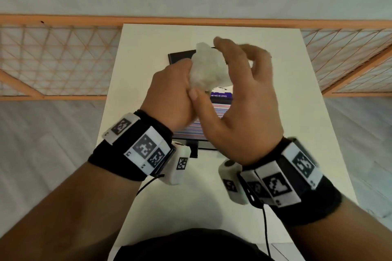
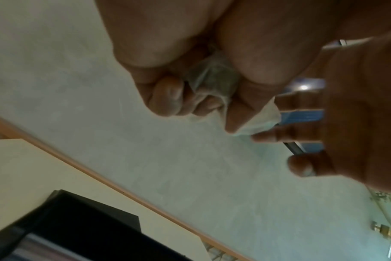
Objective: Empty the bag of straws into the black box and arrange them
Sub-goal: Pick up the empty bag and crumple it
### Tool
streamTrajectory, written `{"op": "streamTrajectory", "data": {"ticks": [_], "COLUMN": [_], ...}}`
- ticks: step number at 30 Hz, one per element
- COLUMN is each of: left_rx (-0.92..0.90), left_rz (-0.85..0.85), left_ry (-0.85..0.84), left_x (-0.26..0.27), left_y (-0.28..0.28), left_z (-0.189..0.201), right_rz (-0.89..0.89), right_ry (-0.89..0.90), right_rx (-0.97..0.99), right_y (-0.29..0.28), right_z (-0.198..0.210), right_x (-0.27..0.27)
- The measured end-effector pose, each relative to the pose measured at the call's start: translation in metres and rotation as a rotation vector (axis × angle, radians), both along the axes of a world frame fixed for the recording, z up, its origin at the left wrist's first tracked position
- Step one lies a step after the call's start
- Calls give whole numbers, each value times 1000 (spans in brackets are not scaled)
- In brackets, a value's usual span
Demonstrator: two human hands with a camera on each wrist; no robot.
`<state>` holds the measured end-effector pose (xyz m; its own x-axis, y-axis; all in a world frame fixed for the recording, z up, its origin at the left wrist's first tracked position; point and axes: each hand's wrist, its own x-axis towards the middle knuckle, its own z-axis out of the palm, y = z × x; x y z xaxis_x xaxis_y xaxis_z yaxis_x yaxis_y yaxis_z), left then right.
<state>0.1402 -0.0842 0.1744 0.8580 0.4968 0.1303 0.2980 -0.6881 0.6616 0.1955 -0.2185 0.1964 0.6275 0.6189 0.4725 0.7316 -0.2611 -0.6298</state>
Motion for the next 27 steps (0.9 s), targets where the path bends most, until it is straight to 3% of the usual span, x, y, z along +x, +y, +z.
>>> {"op": "streamTrajectory", "data": {"ticks": [3, 6, 10, 14, 17, 18, 22, 27], "left_rx": [-46, -249, -266, -162, -154, -148, -108, -270], "left_rz": [-1, -96, -102, -54, -54, -44, -13, -127], "left_ry": [11, 7, 36, -24, 4, 28, 153, 112], "left_x": [-8, -19, -46, -63, -70, -72, -81, -95], "left_y": [1, -5, -10, -8, -6, -5, 17, 20], "left_z": [5, 8, -11, -35, -43, -44, -45, -36], "right_rz": [41, 122, 219, 261, 260, 267, 132, 242], "right_ry": [-90, 27, 334, 622, 932, 906, 247, 211], "right_rx": [-36, -122, -293, -338, -257, -242, -285, -346], "right_y": [-1, 3, 7, 20, 30, 32, 25, 25], "right_z": [-7, -12, -27, -48, -59, -59, -54, -54], "right_x": [4, 6, 1, -26, -33, -35, -46, -62]}}
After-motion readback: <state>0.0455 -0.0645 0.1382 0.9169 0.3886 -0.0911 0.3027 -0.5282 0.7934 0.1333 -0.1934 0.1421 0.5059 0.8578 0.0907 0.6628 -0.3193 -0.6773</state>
